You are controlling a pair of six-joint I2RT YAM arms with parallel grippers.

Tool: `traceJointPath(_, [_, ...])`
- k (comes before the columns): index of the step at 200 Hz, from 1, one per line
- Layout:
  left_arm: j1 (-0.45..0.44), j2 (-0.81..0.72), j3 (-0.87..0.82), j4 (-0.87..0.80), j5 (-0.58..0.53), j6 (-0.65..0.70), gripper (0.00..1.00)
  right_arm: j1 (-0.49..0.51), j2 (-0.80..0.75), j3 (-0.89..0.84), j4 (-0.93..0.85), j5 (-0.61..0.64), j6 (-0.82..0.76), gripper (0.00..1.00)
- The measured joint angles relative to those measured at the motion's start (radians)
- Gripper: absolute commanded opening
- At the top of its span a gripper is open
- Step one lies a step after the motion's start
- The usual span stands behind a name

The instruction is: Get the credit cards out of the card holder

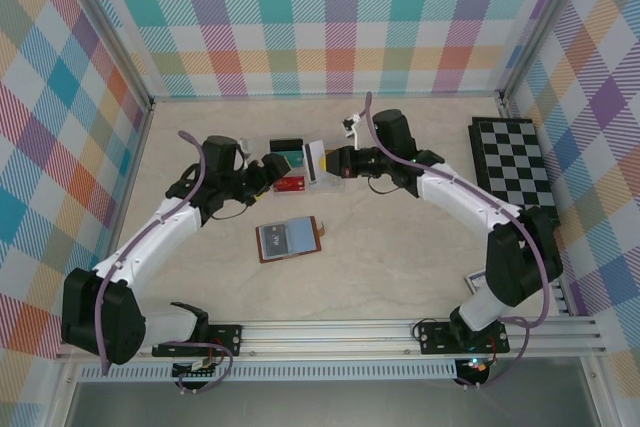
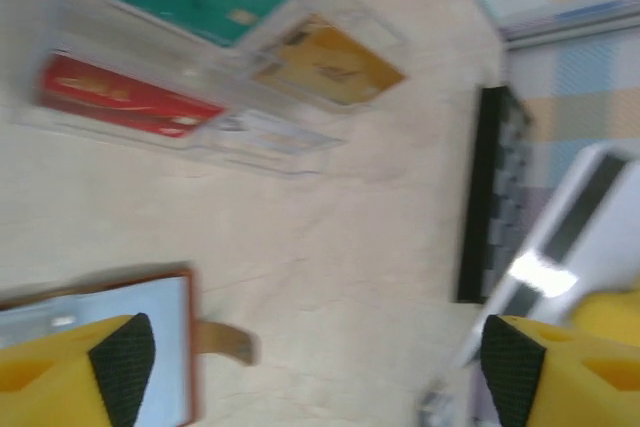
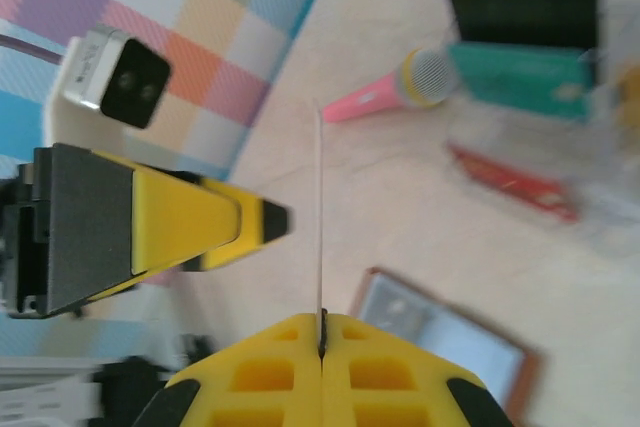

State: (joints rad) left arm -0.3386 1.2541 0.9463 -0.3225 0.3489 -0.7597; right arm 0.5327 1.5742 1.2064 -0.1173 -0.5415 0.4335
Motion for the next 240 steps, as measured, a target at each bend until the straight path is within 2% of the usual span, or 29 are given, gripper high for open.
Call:
traceJointPath(22, [0.006,-0.028,-0.001,-0.114,-0.108,0.078,0.96,-0.001,-0.014,0.038,-0.101,0.139,-0.232,0.0])
traceJointPath(48, [0.013,-0.07,-0.004,-0.194,-0.2,0.147,1.0,-0.004,0.003,0.092,-0.214,0.235,-0.484,0.0])
traceJointPath(118, [0.03,-0.121,-0.029,-0.298,-0.325,0.254,1.0,-0.05,0.187,0.335,-0.459,0.233,-0.948,0.0])
traceJointPath(173, [0.034,-0.116,-0.042,-0.307,-0.332,0.267,1.0,-0.049,0.331,0.483,-0.586,0.22,-1.205,0.0])
traceJointPath(240, [0.034,-0.104,-0.054,-0.307,-0.319,0.279,1.0,-0.048,0.533,0.708,-0.749,0.216,-1.4,0.0])
